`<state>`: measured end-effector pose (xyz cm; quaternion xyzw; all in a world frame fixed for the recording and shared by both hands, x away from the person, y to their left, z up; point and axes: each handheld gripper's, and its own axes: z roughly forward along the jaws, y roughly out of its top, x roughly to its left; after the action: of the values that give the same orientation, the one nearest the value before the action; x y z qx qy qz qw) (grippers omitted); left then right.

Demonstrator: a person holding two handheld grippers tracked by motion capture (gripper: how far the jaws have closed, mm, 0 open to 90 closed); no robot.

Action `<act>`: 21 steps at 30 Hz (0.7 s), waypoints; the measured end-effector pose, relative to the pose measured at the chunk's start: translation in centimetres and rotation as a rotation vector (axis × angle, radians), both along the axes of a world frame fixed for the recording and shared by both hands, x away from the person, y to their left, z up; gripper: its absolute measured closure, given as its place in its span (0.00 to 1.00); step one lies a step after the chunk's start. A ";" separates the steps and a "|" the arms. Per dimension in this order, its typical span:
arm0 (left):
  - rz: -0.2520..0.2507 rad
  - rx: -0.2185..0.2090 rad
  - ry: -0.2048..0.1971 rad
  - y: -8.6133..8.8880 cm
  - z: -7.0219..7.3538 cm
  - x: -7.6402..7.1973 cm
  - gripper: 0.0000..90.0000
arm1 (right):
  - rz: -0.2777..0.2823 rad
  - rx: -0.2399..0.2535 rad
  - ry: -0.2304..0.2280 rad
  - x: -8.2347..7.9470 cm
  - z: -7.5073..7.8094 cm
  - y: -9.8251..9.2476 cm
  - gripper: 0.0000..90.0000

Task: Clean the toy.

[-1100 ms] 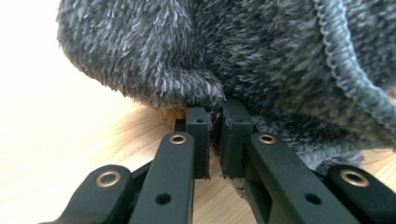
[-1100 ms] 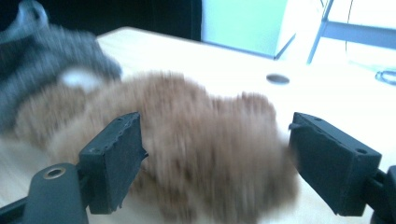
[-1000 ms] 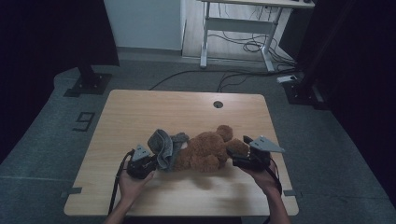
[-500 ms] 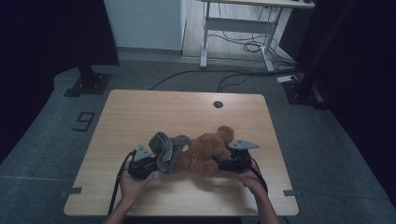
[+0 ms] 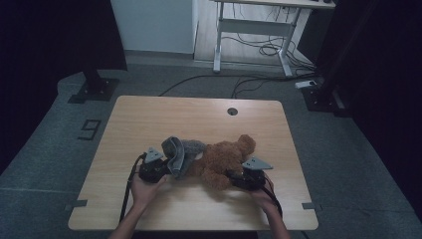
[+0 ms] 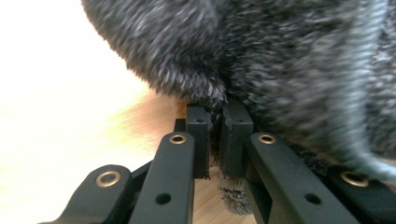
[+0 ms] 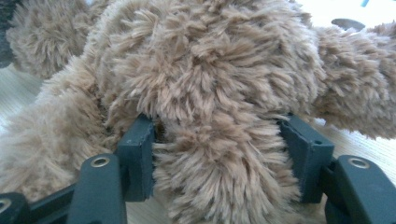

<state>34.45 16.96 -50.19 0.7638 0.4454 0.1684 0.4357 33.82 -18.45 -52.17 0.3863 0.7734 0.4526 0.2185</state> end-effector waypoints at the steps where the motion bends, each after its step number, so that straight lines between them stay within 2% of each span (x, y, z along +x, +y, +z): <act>1: 0.002 -0.008 -0.006 0.3 0.2 -0.1 0.93 | 0.000 0.002 -0.005 -0.1 -0.1 0.0 0.41; 6: 0.028 -0.034 -0.053 2.4 1.6 -1.3 0.93 | 0.000 0.019 -0.012 -0.4 -0.4 -0.4 0.39; 11: 0.079 -0.041 -0.100 6.0 3.1 -3.3 0.93 | 0.001 0.014 -0.018 -0.4 -0.4 -0.4 0.38; 12: 0.090 -0.043 -0.103 6.7 3.2 -3.6 0.93 | 0.000 0.014 -0.018 -0.4 -0.4 -0.4 0.38; 13: 0.090 -0.043 -0.103 6.7 3.2 -3.6 0.93 | 0.000 0.014 -0.018 -0.4 -0.4 -0.4 0.38; 14: 0.117 -0.039 -0.108 8.4 3.3 -4.3 0.93 | -0.003 0.015 -0.019 -0.3 -0.4 -0.4 0.38; 17: 0.142 -0.035 -0.097 10.4 3.2 -5.2 0.92 | -0.004 0.014 -0.019 -0.3 -0.4 -0.4 0.38; 21: 0.150 -0.003 -0.081 12.3 2.6 -6.7 0.92 | -0.003 0.015 -0.020 -0.2 -0.4 -0.4 0.38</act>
<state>27.71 29.29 -47.61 0.7202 0.4837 0.2308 0.4405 33.60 -18.89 -52.58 0.3846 0.7671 0.4619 0.2241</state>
